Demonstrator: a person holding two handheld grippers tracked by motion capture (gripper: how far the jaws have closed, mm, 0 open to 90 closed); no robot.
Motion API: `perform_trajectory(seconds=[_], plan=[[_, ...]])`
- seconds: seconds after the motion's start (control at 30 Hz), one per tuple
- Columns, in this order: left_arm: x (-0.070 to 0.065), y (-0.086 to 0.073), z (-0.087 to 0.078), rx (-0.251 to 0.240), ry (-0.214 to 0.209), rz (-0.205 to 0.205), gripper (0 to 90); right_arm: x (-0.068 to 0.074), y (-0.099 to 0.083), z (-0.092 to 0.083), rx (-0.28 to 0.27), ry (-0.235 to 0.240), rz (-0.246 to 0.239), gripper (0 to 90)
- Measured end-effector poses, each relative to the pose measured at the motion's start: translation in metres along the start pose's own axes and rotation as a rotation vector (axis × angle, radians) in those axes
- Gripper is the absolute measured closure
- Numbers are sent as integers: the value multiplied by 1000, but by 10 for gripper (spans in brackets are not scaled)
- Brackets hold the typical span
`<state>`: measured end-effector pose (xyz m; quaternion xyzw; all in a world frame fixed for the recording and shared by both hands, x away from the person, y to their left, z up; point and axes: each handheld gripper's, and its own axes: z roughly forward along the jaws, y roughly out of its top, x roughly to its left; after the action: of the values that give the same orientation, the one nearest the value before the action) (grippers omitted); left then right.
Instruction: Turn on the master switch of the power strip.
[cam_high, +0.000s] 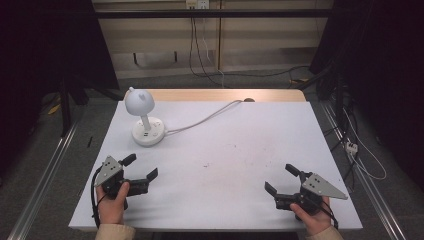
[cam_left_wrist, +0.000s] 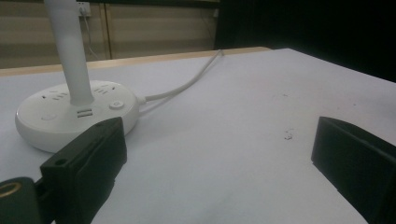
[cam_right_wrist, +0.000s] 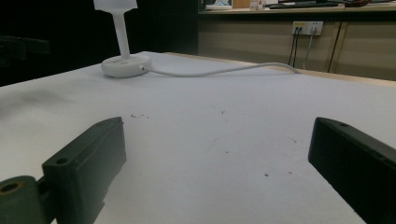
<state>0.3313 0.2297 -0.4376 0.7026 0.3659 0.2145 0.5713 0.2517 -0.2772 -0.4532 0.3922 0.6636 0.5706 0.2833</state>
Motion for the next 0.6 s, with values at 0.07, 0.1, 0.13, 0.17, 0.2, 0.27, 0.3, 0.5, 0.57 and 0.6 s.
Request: perform_trajectory(seconds=[0.07,0.1,0.13,0.17,0.2,0.27,0.3,0.5,0.57,0.6], plan=[[-1,1,2,2,0,11,31,0,0,-1,0,-2,6,37],[-2,1,2,1,1,7,31,-1,0,-2,0,-5,3,37],[-2,2,3,-1,0,10,31,-1,0,-2,-3,-8,6,37],[-2,2,3,-1,0,10,31,-1,0,-3,-2,-8,14,37],[-2,2,3,-1,0,6,31,-1,0,-3,-2,-8,14,37],[-1,3,5,-5,3,7,31,-2,0,-4,-3,-10,8,38],[-1,3,5,-5,3,7,31,-2,0,-4,-3,-10,10,38],[0,7,11,-20,16,-5,31,-2,0,-4,-2,-12,8,39],[2,9,13,-30,22,-12,31,-2,0,-3,-4,-14,10,39],[2,9,15,-32,26,-21,31,-2,0,-3,-5,-16,15,39]])
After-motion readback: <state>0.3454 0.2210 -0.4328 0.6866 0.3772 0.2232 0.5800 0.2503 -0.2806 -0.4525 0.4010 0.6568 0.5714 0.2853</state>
